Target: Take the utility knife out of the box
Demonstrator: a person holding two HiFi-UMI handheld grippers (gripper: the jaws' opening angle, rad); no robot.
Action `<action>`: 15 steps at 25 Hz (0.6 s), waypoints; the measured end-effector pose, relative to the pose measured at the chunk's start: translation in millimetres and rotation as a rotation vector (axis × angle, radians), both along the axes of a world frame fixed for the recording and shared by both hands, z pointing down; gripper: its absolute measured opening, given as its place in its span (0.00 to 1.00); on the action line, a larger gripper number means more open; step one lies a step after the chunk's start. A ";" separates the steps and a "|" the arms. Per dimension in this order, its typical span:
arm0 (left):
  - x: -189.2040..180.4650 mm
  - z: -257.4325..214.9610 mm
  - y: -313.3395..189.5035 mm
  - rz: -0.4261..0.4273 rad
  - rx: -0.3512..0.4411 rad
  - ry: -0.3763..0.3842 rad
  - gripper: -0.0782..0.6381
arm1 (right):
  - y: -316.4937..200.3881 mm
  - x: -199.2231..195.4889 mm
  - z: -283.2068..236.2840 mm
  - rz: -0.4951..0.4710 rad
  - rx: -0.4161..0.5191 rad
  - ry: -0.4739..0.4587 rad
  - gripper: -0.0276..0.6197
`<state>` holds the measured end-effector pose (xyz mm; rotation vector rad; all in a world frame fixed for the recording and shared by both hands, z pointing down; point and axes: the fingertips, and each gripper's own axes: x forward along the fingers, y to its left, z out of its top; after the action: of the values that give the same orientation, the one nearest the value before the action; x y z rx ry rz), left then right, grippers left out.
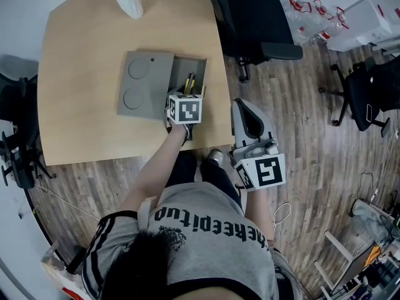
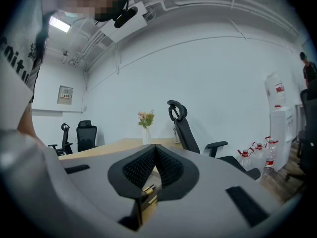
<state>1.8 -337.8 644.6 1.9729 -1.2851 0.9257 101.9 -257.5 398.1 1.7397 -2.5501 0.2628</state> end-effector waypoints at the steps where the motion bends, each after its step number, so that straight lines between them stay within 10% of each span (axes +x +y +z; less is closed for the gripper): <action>1: 2.0 -1.5 0.7 0.010 0.003 0.013 0.29 | 0.5 0.7 -0.6 0.001 0.000 0.001 0.05; 15: 3.0 -51.7 5.4 0.067 0.174 0.091 0.28 | 9.5 0.1 -6.2 -0.022 0.021 -0.003 0.05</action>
<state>4.8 -332.4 592.9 2.1776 -1.2920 0.7677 102.0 -248.0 391.9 1.7186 -2.5813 0.2391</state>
